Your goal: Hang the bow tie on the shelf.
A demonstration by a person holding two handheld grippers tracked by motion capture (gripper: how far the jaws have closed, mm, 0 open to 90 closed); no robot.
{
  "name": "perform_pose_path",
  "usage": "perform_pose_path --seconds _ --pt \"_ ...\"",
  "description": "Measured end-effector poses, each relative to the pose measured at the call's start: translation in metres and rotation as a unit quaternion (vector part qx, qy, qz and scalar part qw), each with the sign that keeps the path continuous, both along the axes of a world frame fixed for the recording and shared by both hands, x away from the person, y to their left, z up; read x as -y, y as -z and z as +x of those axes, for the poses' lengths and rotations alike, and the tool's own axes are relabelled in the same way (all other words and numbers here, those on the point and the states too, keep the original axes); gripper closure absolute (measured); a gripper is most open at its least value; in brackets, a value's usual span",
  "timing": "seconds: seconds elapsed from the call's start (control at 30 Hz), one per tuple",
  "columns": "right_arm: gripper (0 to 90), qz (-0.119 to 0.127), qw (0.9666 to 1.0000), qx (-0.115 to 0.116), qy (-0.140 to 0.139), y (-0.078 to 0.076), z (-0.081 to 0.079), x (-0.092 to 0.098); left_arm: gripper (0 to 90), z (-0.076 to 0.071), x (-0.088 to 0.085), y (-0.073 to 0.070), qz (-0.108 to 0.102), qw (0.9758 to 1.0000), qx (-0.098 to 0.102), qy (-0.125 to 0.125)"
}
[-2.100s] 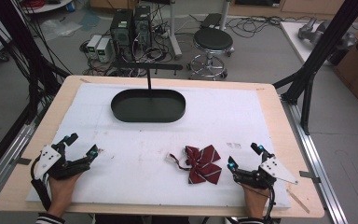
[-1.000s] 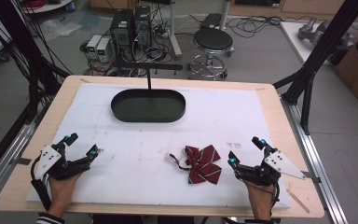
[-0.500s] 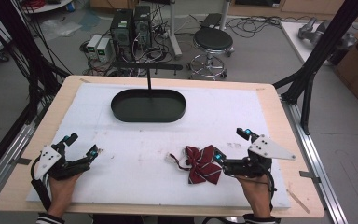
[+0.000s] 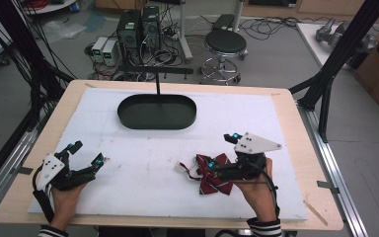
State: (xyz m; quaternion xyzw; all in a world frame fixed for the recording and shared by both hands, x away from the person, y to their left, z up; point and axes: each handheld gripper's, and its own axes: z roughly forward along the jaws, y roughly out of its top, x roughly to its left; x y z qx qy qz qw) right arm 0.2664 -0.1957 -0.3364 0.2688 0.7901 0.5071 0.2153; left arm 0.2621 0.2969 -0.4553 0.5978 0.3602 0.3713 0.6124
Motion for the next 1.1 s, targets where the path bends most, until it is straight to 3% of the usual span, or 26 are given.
perform_pose_path --seconds 0.27,0.4,0.57,0.93,1.1 --pt "16.4 -0.018 0.9981 -0.045 -0.038 0.005 0.013 -0.027 12.9 0.000 0.000 0.000 0.001 1.0000 0.000 -0.001" --pt "21.0 -0.044 0.9940 -0.078 -0.063 0.011 0.022 -0.043 12.9 0.000 0.000 0.000 0.001 1.0000 -0.001 0.000" --pt "27.3 -0.064 0.9903 -0.098 -0.075 0.018 0.026 -0.055 12.9 0.000 0.000 0.000 0.002 1.0000 -0.001 -0.001" --pt "36.6 -0.094 0.9849 -0.106 -0.100 0.030 0.032 -0.072 12.9 0.000 0.000 0.000 0.002 1.0000 -0.001 -0.001" --pt "41.6 -0.113 0.9796 -0.121 -0.114 0.036 0.033 -0.080 12.9 0.000 0.000 0.000 0.002 1.0000 -0.002 -0.001"
